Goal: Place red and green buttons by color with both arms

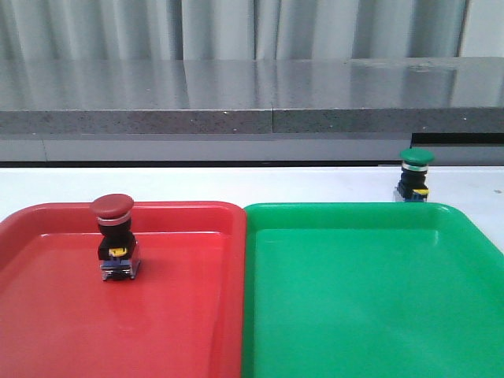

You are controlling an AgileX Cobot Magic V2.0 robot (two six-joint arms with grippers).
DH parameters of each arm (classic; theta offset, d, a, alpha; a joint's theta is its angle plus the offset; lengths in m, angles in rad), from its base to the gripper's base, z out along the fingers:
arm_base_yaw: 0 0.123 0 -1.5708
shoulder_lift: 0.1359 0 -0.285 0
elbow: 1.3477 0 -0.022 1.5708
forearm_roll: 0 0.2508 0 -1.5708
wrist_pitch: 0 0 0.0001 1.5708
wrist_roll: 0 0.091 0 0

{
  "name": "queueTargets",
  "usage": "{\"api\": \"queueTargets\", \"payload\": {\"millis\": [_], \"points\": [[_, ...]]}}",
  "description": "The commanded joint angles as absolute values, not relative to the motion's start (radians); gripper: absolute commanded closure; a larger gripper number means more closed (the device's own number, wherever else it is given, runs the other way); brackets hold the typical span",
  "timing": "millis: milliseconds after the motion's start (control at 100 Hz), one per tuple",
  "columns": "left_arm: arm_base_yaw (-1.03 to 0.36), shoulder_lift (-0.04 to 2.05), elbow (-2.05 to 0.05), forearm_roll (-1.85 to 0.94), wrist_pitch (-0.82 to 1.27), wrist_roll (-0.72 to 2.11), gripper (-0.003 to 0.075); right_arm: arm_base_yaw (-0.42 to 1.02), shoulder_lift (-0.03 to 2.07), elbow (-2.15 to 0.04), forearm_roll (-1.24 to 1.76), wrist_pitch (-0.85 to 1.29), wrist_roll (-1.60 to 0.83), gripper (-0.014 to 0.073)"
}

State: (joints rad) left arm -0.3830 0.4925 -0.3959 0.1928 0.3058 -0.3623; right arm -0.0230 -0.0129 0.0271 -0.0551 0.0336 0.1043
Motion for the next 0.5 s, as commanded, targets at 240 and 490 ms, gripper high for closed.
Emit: {"api": "queueTargets", "payload": {"millis": [240,490], "points": [[-0.197,0.389,-0.237,0.054,-0.136,-0.074,0.0741,-0.022,-0.033,0.008,-0.064,-0.037,0.097,0.0658],[-0.077,0.229,-0.157,-0.021,-0.078,-0.074,0.0741,-0.022,-0.033,0.008,-0.064,-0.037,0.097,0.0658]]}}
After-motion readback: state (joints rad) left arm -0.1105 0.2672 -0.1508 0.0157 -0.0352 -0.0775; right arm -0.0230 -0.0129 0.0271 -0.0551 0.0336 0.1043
